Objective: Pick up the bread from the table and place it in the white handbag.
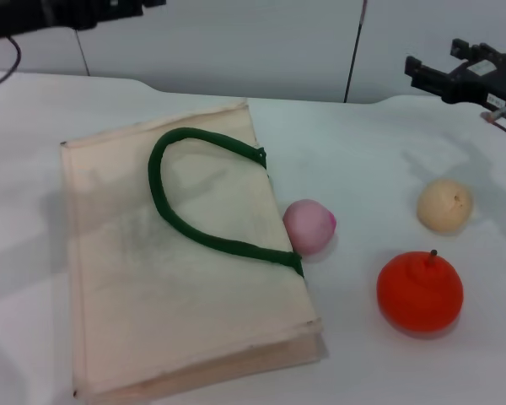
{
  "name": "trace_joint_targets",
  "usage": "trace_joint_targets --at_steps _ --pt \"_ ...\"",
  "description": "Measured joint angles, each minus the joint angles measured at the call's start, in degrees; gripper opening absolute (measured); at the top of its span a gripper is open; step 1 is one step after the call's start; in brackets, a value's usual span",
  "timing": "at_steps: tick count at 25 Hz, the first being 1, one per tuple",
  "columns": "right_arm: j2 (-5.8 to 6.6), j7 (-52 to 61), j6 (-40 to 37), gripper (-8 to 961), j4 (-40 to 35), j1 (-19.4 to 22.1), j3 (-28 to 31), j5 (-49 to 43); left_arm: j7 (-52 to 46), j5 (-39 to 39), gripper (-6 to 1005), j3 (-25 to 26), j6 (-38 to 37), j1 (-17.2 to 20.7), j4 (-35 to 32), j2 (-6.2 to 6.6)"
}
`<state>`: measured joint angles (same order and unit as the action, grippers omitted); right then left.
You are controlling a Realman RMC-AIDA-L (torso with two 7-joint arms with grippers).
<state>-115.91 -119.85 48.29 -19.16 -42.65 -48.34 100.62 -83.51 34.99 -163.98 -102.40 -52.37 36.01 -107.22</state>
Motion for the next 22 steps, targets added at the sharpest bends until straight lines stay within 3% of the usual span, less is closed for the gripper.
trace_joint_targets --at_steps 2,5,8,9,10,14,22 --pt "-0.01 -2.77 -1.02 892 1.22 0.29 0.0 2.51 4.71 3.31 828 0.07 3.14 1.24 -0.11 -2.28" --pt "-0.02 -6.39 -1.44 892 2.36 1.18 0.0 7.28 12.12 11.26 828 0.17 7.94 3.58 -0.12 -6.17" --pt "-0.02 -11.28 -1.07 893 4.17 1.78 0.0 13.87 19.71 20.46 828 0.29 10.89 6.04 -1.47 -8.97" --pt "-0.04 -13.6 -0.81 893 5.12 1.84 0.0 16.78 25.09 25.38 828 0.47 11.7 7.91 -6.34 -9.13" --pt "-0.09 -16.21 -0.31 893 6.36 1.98 0.0 20.0 25.09 25.38 829 0.47 11.7 7.91 -6.34 -9.13" --pt "-0.45 -26.9 5.32 893 10.77 3.39 0.0 33.29 37.23 34.03 829 0.6 14.45 11.01 -18.08 -9.02" --pt "-0.82 -36.92 13.37 893 18.22 3.71 0.0 48.93 45.32 38.38 828 0.68 18.45 12.8 -26.96 -9.21"
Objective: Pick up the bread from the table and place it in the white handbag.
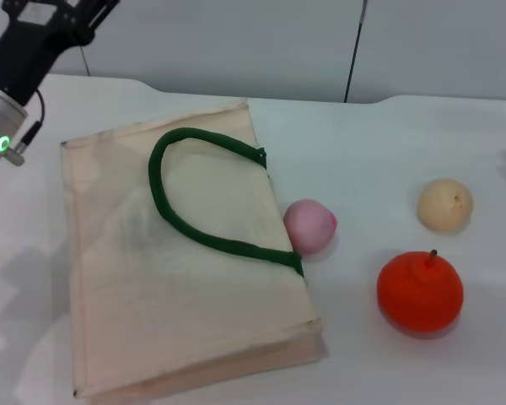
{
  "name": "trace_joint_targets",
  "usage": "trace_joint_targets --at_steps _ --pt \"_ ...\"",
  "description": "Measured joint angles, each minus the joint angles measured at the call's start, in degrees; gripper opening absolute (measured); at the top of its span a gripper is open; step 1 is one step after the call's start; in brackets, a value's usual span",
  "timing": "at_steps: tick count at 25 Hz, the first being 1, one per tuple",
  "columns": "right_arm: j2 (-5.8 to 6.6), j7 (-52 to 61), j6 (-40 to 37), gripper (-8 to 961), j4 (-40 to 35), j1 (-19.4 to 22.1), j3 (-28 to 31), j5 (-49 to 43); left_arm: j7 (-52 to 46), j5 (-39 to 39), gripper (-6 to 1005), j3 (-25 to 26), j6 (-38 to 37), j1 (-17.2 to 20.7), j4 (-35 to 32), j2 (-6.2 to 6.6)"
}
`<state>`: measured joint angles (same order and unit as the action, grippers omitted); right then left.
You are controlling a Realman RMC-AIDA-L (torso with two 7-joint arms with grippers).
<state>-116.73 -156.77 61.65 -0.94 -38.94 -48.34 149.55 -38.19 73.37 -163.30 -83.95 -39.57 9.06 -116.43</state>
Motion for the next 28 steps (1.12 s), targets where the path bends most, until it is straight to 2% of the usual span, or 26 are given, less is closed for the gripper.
trace_joint_targets --at_steps 10,28 --pt "0.01 0.24 0.18 892 0.51 0.09 0.0 0.52 -0.02 4.87 829 -0.01 2.66 0.72 -3.6 -0.05" --pt "0.02 0.52 0.24 893 0.68 0.08 -0.35 0.31 0.43 5.11 829 -0.01 2.67 0.81 -4.3 -0.11"
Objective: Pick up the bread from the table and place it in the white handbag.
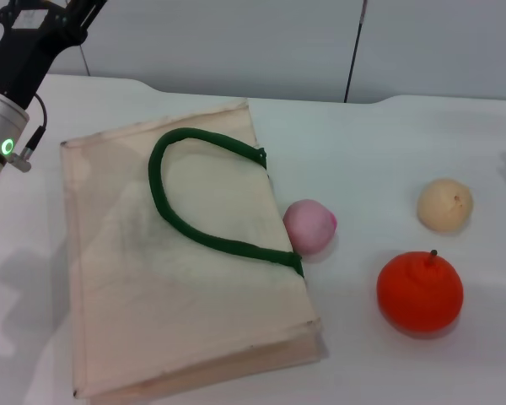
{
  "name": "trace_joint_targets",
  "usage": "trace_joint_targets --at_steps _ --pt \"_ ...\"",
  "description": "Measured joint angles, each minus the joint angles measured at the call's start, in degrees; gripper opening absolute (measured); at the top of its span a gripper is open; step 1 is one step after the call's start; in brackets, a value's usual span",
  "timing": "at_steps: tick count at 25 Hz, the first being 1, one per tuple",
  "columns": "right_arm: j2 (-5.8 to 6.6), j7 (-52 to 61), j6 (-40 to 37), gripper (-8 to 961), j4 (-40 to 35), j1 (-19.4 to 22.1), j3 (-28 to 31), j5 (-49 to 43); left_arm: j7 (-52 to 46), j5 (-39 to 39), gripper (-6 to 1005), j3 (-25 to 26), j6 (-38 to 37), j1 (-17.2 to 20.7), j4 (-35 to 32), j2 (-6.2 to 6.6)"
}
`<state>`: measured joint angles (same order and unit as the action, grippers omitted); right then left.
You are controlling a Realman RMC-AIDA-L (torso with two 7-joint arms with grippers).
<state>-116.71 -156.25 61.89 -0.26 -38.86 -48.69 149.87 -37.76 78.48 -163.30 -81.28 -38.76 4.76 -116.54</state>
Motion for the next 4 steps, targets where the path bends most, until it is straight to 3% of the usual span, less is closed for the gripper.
trace_joint_targets --at_steps 4 --pt "0.0 0.05 0.0 893 0.0 -0.02 0.0 0.01 0.03 0.01 829 0.0 0.03 0.0 -0.02 0.0"
